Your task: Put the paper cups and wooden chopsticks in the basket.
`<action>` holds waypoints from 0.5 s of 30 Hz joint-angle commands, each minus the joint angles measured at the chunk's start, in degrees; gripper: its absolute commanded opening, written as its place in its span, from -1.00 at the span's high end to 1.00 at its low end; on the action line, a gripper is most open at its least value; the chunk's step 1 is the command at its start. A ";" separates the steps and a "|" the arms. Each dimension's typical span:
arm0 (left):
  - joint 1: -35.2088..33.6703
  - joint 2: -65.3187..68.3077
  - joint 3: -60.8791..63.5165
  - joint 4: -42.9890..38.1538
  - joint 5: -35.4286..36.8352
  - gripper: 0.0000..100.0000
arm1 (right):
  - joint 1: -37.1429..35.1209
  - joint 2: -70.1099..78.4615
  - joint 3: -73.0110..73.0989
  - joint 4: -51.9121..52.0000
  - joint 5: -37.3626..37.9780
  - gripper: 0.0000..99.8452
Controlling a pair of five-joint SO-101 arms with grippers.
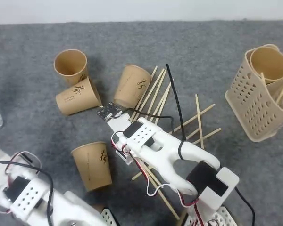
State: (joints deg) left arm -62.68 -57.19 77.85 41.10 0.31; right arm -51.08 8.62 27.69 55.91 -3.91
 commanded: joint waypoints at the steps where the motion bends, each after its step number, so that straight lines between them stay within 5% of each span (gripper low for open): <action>1: 0.44 -1.05 -0.40 -1.23 0.88 0.67 | -0.48 -0.31 -2.55 1.01 -0.18 0.92; 15: 0.44 -1.05 -0.04 -1.23 0.88 0.67 | -0.48 -0.31 -2.99 1.98 4.84 0.90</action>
State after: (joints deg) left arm -62.68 -57.19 78.37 41.10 0.31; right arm -51.08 8.62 27.16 56.62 -0.04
